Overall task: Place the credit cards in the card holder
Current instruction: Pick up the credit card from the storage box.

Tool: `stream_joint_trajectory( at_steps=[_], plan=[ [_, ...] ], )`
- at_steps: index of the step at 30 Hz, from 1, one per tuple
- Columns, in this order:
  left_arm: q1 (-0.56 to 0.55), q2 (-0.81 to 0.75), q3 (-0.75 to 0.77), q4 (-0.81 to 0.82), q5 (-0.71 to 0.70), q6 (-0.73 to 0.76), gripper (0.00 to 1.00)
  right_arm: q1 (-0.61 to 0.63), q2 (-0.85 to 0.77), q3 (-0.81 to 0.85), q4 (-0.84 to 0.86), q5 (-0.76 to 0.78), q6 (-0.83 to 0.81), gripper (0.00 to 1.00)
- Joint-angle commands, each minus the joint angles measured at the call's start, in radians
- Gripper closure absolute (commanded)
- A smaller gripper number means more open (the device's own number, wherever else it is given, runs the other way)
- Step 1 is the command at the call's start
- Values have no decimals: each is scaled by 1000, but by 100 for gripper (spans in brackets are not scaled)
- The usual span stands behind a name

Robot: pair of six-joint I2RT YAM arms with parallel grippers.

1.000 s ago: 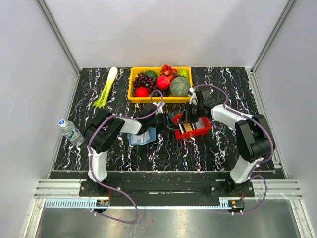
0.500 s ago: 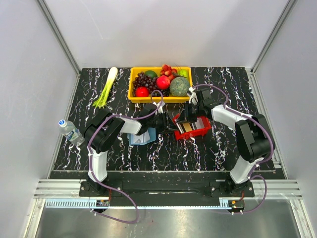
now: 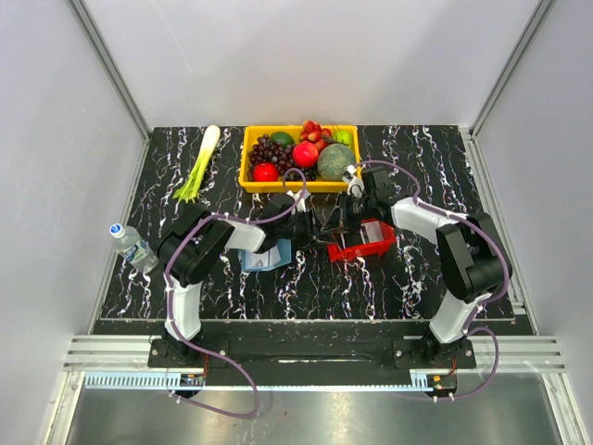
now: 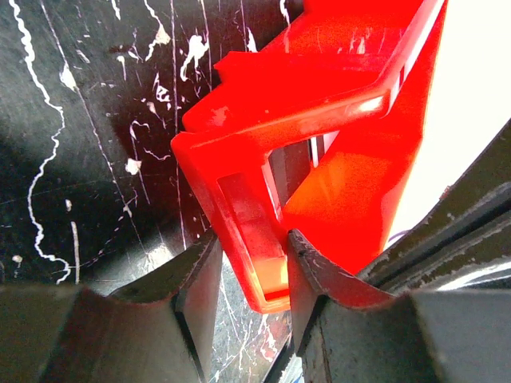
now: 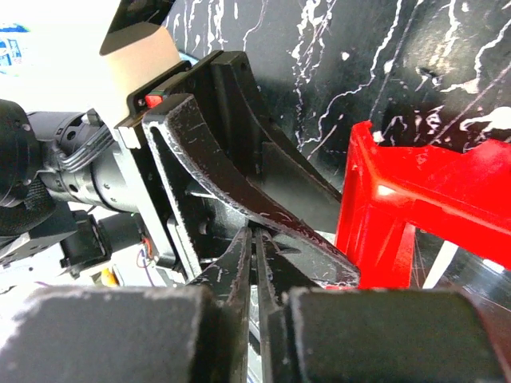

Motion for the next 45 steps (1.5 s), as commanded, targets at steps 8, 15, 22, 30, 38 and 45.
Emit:
stream_joint_trajectory(
  at_steps=[8, 15, 22, 30, 38, 45],
  plan=[
    [-7, -23, 13, 32, -37, 37, 70, -32, -132, 41, -237, 452, -89, 60],
    [-9, -28, 7, 37, -37, 39, 71, -22, -28, 81, -326, 518, -160, 39],
    [-9, -48, -27, 55, -31, 28, 71, 75, 64, 146, -373, 743, -141, 28],
    [-9, -53, -63, 107, -3, 10, 71, 92, 120, 124, -416, 914, -105, 28],
    [-7, -46, -99, 170, 26, -15, 71, 109, 153, 97, -392, 808, -106, 57],
    [-6, -39, -96, 185, 41, -24, 71, 110, 77, 94, -376, 839, -100, 76]
  ],
)
